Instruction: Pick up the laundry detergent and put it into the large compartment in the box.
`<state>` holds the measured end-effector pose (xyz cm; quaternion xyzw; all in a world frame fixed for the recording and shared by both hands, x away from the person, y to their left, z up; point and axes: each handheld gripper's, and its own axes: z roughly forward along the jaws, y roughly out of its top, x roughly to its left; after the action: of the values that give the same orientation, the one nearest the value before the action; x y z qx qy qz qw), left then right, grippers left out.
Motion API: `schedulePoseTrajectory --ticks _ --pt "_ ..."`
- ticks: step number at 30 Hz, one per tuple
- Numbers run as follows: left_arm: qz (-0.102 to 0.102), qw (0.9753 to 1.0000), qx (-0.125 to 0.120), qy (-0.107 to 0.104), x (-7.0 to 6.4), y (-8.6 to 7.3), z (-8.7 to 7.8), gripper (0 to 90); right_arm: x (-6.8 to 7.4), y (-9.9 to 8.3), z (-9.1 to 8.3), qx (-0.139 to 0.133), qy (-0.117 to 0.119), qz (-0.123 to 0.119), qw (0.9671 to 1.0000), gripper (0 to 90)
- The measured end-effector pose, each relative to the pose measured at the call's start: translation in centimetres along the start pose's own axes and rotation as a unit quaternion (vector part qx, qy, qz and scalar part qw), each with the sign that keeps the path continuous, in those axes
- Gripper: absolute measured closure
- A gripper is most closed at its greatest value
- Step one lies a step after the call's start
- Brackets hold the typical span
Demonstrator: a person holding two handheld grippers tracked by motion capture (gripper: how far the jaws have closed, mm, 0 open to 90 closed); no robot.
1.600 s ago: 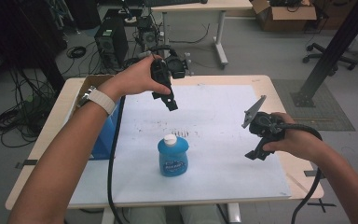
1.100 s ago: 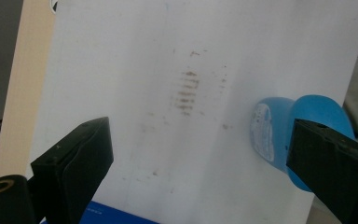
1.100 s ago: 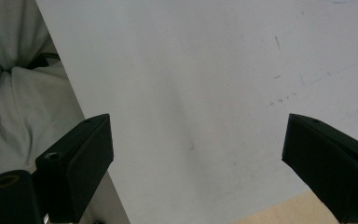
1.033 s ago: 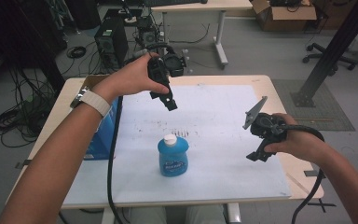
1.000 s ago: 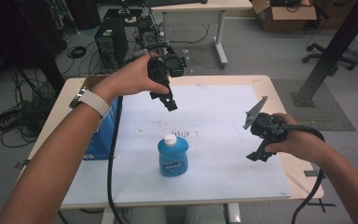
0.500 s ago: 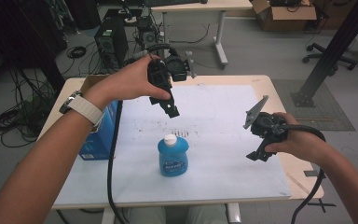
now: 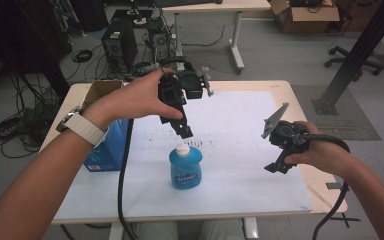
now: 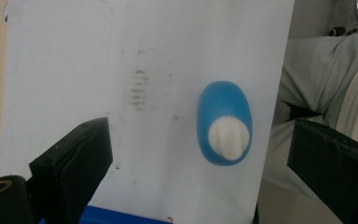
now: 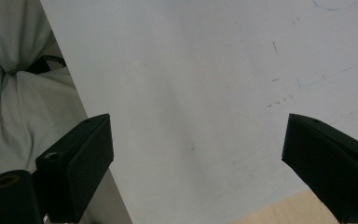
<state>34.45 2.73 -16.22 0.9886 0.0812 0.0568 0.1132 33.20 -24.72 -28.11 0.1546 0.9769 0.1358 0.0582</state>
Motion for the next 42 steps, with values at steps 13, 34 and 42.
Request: schedulePoseTrajectory --ticks 13,34,42 --pt "0.009 0.9999 0.005 -0.008 -2.2 0.6 1.0 7.3 0.0 0.0 0.1 -0.002 0.002 0.002 1.0000 8.7" --pt "0.003 0.9999 0.014 -0.005 -3.1 0.1 3.4 5.7 0.2 -0.4 -0.2 -0.006 0.000 0.005 1.0000 8.8" --pt "0.004 0.9997 0.024 -0.009 -3.0 -0.1 4.6 5.7 0.2 -0.5 -0.2 -0.008 -0.001 0.005 1.0000 8.8"
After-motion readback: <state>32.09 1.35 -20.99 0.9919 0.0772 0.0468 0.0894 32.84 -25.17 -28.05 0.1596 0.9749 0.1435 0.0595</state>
